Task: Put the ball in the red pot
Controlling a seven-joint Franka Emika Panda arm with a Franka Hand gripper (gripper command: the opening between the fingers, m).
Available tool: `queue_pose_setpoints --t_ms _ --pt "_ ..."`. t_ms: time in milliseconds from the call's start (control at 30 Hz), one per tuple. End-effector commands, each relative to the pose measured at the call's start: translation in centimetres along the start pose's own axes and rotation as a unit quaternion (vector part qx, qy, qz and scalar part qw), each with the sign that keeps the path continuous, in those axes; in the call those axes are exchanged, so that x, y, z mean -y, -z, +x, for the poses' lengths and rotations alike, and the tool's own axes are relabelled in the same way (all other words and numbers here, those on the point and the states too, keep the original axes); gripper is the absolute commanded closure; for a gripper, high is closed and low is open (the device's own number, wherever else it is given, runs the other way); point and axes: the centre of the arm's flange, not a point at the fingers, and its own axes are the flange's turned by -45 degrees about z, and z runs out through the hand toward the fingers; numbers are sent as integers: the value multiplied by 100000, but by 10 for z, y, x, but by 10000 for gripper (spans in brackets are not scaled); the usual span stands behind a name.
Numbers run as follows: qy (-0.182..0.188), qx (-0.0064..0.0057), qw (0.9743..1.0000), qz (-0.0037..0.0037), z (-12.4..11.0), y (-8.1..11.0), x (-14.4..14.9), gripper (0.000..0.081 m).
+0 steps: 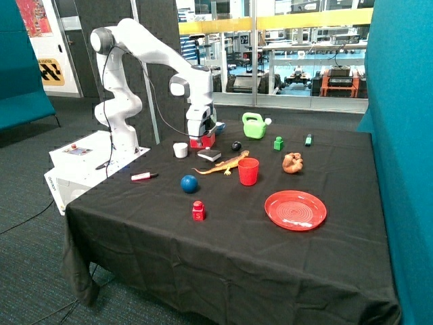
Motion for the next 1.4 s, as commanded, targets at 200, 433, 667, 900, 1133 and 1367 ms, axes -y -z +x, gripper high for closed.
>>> queue_pose_setpoints --t_ms 200,433,667,900,1133,1367 --pt "-4151 222 99913 101 4 -1 -57 70" --pt "-3920 221 99923 102 8 6 -72 49" --pt "-3942 221 99922 102 9 8 -82 45" --pt "-4647 222 99892 100 8 8 -98 48" --pt "-5420 223 99853 98 3 6 -115 51" --pt "-5830 223 99830 98 0 1 -133 48"
